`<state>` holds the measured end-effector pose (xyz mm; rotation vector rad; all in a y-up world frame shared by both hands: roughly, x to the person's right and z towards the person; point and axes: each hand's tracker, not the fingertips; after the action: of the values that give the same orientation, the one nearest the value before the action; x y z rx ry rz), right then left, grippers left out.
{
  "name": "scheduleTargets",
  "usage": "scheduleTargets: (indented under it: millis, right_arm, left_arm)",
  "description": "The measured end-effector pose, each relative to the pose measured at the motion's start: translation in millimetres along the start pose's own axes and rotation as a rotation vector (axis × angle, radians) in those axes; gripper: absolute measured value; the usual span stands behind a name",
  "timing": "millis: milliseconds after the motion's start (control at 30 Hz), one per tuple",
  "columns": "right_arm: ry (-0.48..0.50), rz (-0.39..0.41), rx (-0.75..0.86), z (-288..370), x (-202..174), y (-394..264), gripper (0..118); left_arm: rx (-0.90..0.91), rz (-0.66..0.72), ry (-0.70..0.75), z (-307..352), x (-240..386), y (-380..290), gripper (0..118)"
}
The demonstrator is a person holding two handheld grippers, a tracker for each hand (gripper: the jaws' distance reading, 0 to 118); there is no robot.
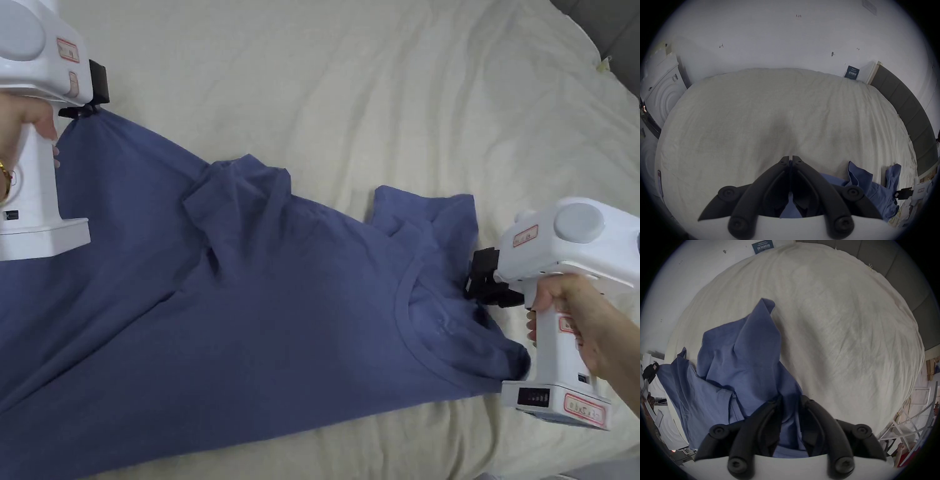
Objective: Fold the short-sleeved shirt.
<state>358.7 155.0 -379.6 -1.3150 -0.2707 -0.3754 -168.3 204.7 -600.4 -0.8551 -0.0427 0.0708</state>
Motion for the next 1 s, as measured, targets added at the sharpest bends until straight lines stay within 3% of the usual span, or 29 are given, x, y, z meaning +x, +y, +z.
scheduleTargets:
  millis: [67,133,267,567,700,1000]
  right_arm:
    - [0.003,-0.011,0.017,-1.7,-1.9,-2.9,4]
    - [0.013,-0.021,0.024,-0.4,-1.3,-4.6,3]
    - [0.034,0.077,0.083,24.1,-6.4,-9.9,3]
    - [0.182,0.093,0.344,145.7,-1.6,-13.8,3]
    - [0.21,0.14,0.477,199.9,-7.8,-24.0,3]
    - [0.364,0.119,0.792,330.0,-25.0,-35.4,3]
  left_arm:
    - [0.001,0.001,0.012,3.6,3.8,-5.5,1]
    - [-0.007,0.007,0.018,1.8,2.2,-7.0,1]
    - [-0.003,0.016,0.026,16.0,5.3,-12.7,2]
    - [0.124,0.086,-0.021,93.2,1.0,-5.4,1]
    - [0.25,0.119,-0.048,165.9,-7.1,11.5,1]
    - [0.604,0.175,-0.081,352.1,-57.1,51.8,1]
